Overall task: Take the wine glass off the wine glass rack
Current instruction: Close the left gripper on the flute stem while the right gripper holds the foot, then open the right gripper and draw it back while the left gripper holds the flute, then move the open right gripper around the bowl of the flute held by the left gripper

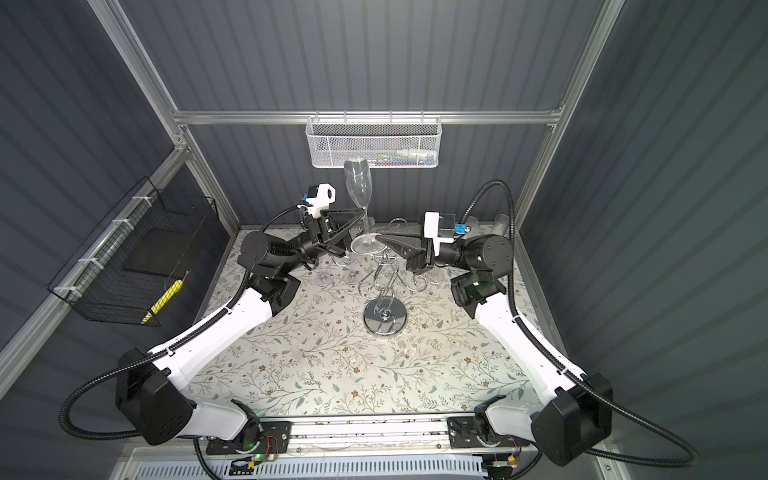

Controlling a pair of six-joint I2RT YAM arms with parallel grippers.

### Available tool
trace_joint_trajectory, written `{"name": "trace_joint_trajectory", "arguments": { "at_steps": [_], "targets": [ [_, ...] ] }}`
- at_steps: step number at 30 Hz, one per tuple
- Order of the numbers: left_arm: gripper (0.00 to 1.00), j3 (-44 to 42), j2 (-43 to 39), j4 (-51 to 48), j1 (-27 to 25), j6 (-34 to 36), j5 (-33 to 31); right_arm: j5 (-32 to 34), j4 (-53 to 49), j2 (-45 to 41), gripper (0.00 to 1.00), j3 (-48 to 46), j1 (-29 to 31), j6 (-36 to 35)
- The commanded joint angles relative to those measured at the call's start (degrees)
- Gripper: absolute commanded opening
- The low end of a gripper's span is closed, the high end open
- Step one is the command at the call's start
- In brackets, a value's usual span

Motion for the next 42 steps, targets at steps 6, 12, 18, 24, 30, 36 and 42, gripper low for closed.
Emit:
{"name": "trace_joint_trajectory", "arguments": {
  "at_steps": [6,12,18,24,30,36,42],
  "targets": [
    [0.26,1.3,0.2,1.2,-1.1,1.2,1.2,0.5,3.1,-1.5,0.0,-0.5,0.8,-3.9],
    [0.1,1.4,0.1,0.9,-1.4,1.7,0.9,-0.2,1.5,-1.8,0.0,-0.6,1.2,-5.1],
    [0.0,1.5,-1.6,-3.9,-1.5,5.4,0.7,2.0,0.0,-3.7,0.47,-3.0,1.3,-6.0],
    [0.0,3.0,-6.0,-15.1,-1.5,18.4,0.0,12.5,-7.2,-10.0,0.99,-5.1,1.4,-6.3],
    [0.0,7.6,-11.5,-35.8,-1.5,39.5,-2.5,25.7,-22.5,-13.5,0.99,1.1,2.4,1.2],
    [0.0,13.2,-17.5,-57.7,-1.5,64.0,-9.7,35.0,-42.0,-11.6,0.99,13.4,8.9,6.5],
    [0.0,10.4,-23.0,-66.9,-1.5,81.2,-18.2,34.9,-44.7,-7.0,0.99,17.7,12.6,13.6]
  ]
}}
